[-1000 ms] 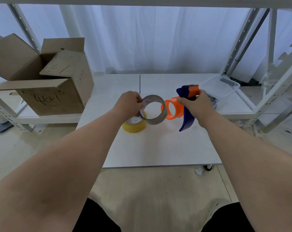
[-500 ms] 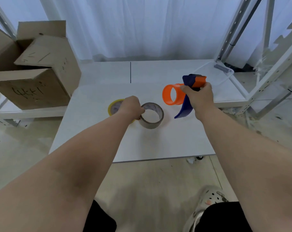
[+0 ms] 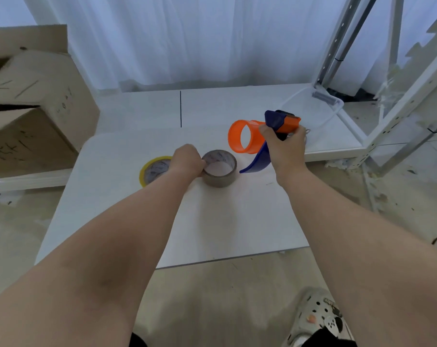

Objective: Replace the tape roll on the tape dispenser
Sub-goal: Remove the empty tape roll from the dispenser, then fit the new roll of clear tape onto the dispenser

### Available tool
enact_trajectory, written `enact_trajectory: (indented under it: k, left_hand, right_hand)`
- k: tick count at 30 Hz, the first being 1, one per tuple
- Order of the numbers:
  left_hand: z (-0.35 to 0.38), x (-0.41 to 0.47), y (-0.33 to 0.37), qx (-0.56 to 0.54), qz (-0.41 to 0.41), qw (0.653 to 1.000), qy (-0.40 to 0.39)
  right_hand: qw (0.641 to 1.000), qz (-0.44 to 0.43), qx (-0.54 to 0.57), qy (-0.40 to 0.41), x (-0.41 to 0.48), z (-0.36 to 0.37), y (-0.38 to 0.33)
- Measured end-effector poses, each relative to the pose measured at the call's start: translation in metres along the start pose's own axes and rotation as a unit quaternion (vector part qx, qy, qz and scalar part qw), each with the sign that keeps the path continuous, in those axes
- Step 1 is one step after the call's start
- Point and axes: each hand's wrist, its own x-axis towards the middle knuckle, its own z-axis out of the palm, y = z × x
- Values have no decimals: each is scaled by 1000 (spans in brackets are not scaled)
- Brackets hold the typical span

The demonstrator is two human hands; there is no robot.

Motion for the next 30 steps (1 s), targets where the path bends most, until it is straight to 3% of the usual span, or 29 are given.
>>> enact_trajectory:
  k: [7,12,17,26,30]
  left_hand:
    - [-17,-1,-6,-63,21,997,30]
    - [-43,-13,-22,34,68,997,33]
    - [-62,-39,-50,111,49,993,-9]
    - [-77,-57,-95,171,27,985,-6]
    - [-80,-49,-92,131,9,991,-3]
  right_hand:
    - [999,19,23,-33,0,2,-2]
    - [993,44,-12,-112,-13,15,-11]
    - [962,100,-137,-215,-26,25,-10]
    - [929,93,-227,-276,-42,52,-2]
    - [934,83,-219,-271,-44,61,-4]
